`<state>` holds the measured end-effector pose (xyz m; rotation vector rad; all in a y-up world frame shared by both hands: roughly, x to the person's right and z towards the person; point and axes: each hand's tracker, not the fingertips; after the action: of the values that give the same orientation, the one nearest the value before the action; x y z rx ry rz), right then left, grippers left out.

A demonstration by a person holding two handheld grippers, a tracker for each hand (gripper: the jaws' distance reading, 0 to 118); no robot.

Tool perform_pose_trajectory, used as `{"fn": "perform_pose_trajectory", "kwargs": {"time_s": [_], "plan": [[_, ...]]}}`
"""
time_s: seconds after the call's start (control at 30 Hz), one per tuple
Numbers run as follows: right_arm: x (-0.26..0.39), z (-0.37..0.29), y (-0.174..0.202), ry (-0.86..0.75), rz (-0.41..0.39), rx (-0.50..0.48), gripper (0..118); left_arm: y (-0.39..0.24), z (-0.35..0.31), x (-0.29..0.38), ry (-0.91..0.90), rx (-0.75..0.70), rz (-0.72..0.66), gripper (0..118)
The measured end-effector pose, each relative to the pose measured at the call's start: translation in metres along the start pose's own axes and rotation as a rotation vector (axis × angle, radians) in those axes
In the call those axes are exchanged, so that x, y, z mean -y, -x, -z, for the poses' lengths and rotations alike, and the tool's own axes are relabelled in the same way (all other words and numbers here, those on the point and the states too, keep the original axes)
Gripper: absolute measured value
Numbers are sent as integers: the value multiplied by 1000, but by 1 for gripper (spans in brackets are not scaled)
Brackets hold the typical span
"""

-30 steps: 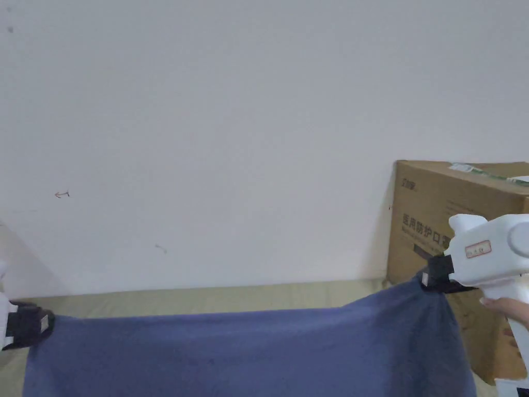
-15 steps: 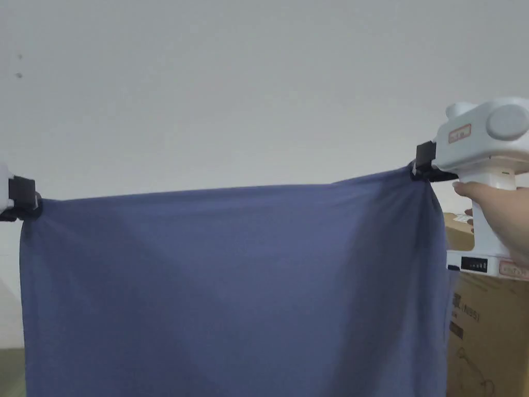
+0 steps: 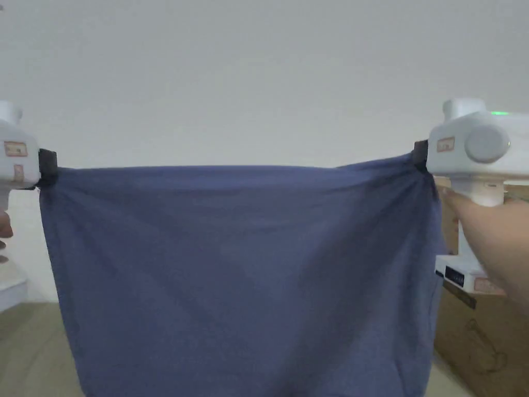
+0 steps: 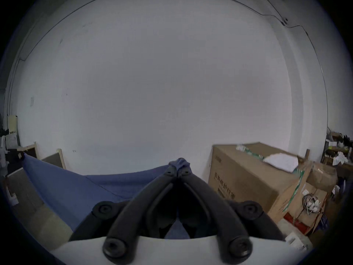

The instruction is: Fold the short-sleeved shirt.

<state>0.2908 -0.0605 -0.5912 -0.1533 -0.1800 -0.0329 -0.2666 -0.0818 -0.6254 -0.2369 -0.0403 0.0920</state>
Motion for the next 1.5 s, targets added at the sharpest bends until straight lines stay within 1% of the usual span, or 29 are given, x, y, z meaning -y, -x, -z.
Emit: {"fn": "perform_pose_trajectory", "kwargs": {"time_s": [0.07, 0.1, 0.2, 0.27, 0.33, 0.37, 0.43, 0.47, 0.5, 0.53, 0.57, 0.6, 0.67, 0.73, 0.77, 0.83, 0.9, 0.97, 1.0, 1.1, 1.17, 1.2, 1.23, 1.33, 1.37, 1.4, 1.43, 1.47, 1.5], "plan": [[60, 6, -3, 139, 1, 25, 0, 2, 9, 49, 91, 20, 1, 0], [96, 7, -9, 217, 15, -10, 0, 5, 13, 79, 150, 36, -17, 0], [206, -7, -25, 448, 73, -38, 0, 14, 10, 172, 360, 57, -39, 0], [279, -24, -37, 592, 48, -27, 0, 22, -9, 236, 476, 71, -45, 0], [341, -56, -49, 710, 26, -39, 0, 32, -33, 296, 599, 85, -53, 0], [367, -75, -56, 765, 23, -64, 0, 37, -50, 324, 655, 91, -43, 0], [405, -123, -69, 827, 14, -76, 0, 45, -91, 366, 722, 86, -21, 0], [419, -147, -78, 846, 28, -83, 0, 52, -113, 386, 757, 99, -26, 0], [431, -168, -85, 873, -2, -86, 0, 63, -131, 404, 786, 98, -23, 0], [439, -191, -91, 889, -10, -94, 0, 72, -146, 418, 812, 96, -10, 0], [447, -217, -98, 901, 4, -103, 0, 77, -167, 431, 825, 108, -15, 0], [454, -237, -105, 928, 6, -129, 0, 80, -186, 442, 865, 127, 14, 0], [467, -272, -115, 980, 16, -179, 0, 87, -225, 453, 867, 144, 34, 0], [475, -302, -121, 992, -38, -204, 0, 90, -251, 456, 855, 153, 53, 0], [475, -314, -121, 969, -79, -217, 0, 90, -262, 457, 856, 157, 73, 0], [473, -330, -117, 987, -93, -228, 0, 93, -277, 461, 858, 162, 62, 0], [476, -336, -114, 1009, -102, -236, 0, 92, -285, 465, 854, 167, 89, 0], [482, -339, -111, 989, -134, -244, 0, 86, -290, 469, 863, 179, 141, 0], [485, -341, -109, 969, -150, -234, 0, 85, -289, 469, 851, 171, 140, 0], [492, -345, -102, 941, -136, -198, 0, 88, -284, 471, 872, 149, 85, 0], [494, -346, -104, 929, -123, -194, 0, 95, -281, 474, 877, 146, 17, 0], [495, -346, -106, 920, -110, -197, 0, 96, -282, 476, 867, 148, 8, 0], [496, -347, -108, 911, -90, -195, 0, 96, -283, 477, 860, 148, 12, 0], [497, -353, -114, 874, 12, -199, 1, 95, -288, 476, 839, 148, 11, 1], [495, -353, -117, 871, 39, -202, 5, 98, -289, 473, 843, 155, -30, 6], [490, -353, -119, 895, 88, -219, 13, 103, -289, 468, 856, 160, -97, 10], [484, -351, -119, 929, 130, -235, 27, 109, -290, 464, 865, 186, -187, 23], [477, -348, -120, 958, 167, -229, 38, 114, -290, 459, 877, 230, -281, 42], [469, -348, -117, 970, 188, -215, 51, 115, -292, 455, 878, 238, -318, 69]]}}
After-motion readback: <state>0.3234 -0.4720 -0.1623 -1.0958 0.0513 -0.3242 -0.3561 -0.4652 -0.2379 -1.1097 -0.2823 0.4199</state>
